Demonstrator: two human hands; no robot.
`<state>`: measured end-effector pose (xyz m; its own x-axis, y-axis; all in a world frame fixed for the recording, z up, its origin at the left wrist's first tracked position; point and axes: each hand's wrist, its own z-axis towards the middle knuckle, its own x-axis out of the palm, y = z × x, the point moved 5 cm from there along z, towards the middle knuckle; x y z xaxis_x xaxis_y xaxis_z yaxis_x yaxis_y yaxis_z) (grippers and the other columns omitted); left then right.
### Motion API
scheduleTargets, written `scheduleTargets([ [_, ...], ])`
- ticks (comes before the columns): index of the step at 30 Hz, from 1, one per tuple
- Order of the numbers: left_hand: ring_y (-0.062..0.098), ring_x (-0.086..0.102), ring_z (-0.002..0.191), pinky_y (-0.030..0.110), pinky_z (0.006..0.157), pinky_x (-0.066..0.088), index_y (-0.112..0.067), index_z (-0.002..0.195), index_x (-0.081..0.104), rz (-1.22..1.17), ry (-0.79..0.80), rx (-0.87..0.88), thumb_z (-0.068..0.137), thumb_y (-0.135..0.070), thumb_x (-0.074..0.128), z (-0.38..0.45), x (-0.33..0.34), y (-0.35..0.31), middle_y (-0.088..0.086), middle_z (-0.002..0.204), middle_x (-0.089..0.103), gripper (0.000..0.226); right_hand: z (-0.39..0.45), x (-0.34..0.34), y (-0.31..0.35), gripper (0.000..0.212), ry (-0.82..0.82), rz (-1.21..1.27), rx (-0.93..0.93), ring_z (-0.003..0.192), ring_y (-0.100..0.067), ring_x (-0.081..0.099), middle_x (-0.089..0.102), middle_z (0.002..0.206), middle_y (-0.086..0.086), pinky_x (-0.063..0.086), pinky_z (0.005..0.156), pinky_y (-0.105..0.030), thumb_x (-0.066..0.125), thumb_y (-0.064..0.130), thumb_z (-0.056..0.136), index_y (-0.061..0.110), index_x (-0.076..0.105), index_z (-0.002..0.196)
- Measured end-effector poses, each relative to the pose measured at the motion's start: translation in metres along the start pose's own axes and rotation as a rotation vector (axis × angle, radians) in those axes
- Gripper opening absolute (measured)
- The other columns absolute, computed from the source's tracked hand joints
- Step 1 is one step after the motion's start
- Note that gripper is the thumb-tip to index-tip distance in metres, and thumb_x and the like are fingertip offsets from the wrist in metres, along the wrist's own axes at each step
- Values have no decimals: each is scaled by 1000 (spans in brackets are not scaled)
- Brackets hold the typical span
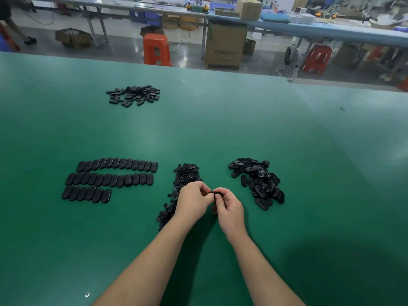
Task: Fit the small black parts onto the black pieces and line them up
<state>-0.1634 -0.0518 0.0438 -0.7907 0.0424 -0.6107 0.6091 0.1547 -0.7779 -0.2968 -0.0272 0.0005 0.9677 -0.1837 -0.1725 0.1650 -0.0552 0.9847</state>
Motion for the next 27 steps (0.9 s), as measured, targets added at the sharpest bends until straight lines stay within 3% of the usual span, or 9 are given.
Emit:
scheduleTargets([
  [7,3,61,70,14,58,42,-19,83,69,53,-27,56,85,-24,70,-1,3,-4,-9,76,67,5,1,-1,-3,25,-28,-35,-2,88,-13,70,75,92,8,58,81,-38,57,8,100,30,68,98],
  [12,2,58,66,11,55,38,-21,83,68,50,-29,136,88,-22,67,-1,4,-7,-11,72,65,5,0,-1,-1,23,-66,22,-6,88,-9,70,74,93,12,55,79,-28,58,8,100,30,67,97],
  [15,4,55,66,11,56,36,-20,89,69,98,-5,219,91,-19,64,-1,5,-11,-12,75,64,6,0,-4,-2,21,-89,39,-4,82,-8,68,73,91,11,56,77,-32,58,11,100,30,66,96],
  [20,13,58,74,28,67,49,-17,99,69,210,-18,301,92,-16,60,-3,5,-12,-6,85,68,12,1,-4,-3,20,-81,20,3,72,-6,61,71,85,12,53,71,-34,58,14,101,32,65,95],
  [25,17,63,90,35,80,53,-23,117,65,317,-45,405,96,-20,56,-7,5,-13,-5,101,67,23,0,-1,-1,19,-38,-3,8,84,-7,67,73,91,11,55,79,-31,56,11,102,28,66,101],
  [27,18,64,89,35,77,52,-27,120,63,423,-61,462,98,-26,53,-10,3,-12,-6,102,65,24,0,0,2,19,-23,-19,-4,83,-9,67,73,92,8,55,77,-31,55,11,102,26,66,103],
])
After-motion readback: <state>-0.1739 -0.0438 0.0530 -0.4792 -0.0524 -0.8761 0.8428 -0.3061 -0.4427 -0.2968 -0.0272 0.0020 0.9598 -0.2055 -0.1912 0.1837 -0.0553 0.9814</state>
